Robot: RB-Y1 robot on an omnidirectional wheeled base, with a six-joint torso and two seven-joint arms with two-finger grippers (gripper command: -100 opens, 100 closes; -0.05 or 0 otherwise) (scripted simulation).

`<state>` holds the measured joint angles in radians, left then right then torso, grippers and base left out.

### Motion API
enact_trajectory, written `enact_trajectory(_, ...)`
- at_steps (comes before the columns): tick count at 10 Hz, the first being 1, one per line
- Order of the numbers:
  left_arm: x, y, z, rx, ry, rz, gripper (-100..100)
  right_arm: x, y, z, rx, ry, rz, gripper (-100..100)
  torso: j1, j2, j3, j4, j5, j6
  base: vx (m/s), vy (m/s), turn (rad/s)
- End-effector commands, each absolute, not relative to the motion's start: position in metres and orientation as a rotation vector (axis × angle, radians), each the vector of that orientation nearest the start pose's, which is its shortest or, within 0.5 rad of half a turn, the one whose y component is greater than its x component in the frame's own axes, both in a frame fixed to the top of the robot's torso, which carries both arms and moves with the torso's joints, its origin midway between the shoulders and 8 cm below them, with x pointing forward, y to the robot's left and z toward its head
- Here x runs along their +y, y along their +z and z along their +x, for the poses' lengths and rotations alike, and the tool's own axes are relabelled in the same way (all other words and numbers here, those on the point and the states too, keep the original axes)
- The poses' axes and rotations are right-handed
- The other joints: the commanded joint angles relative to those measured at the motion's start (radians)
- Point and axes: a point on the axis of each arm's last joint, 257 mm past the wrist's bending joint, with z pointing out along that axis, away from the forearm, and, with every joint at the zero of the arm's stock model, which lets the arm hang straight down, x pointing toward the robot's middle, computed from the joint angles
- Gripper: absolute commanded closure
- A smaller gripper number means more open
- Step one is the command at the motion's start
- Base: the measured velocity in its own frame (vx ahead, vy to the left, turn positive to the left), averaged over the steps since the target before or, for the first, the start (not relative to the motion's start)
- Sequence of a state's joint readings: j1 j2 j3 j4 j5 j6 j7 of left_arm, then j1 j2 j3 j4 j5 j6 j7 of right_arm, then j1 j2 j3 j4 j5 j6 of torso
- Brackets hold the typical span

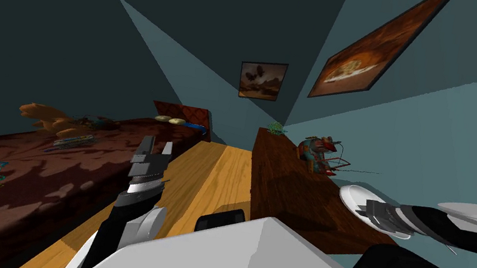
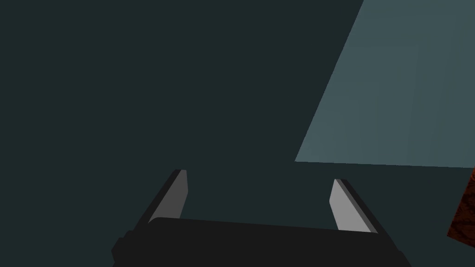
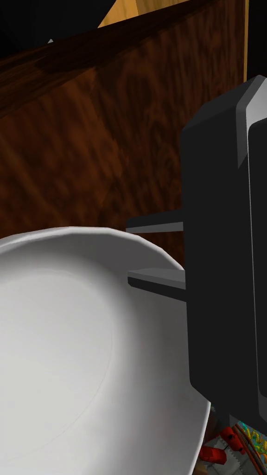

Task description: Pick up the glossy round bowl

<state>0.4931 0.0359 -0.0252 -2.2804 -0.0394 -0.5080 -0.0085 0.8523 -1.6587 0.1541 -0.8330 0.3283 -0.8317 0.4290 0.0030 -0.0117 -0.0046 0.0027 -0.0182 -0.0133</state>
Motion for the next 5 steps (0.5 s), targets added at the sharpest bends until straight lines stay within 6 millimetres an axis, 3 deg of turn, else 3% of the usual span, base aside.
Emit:
enact_trajectory(1,0.2612,0.0274,0.3452,0.657,-1.303,-0.595,0,-0.774,-0.229,0.117,2.726,-0.385,-0.707,100,0.0,0.0,0.0,0.0,0.0,0.0,0.008,0.026,-0.211)
enact_trajectory(4,0.2611,0.0275,0.3453,0.657,-1.303,-0.595,0,-0.7746,-0.2304,0.1138,2.737,-0.387,-0.734,100,0.001,-0.002,-0.001,-0.001,0.0,-0.005,-0.001,0.008,0.034)
enact_trajectory(5,0.2612,0.0275,0.3453,0.657,-1.303,-0.595,0,-0.7744,-0.2306,0.114,2.738,-0.386,-0.735,0,0.001,-0.002,-0.001,-0.001,0.001,-0.005,0.0,0.0,0.0)
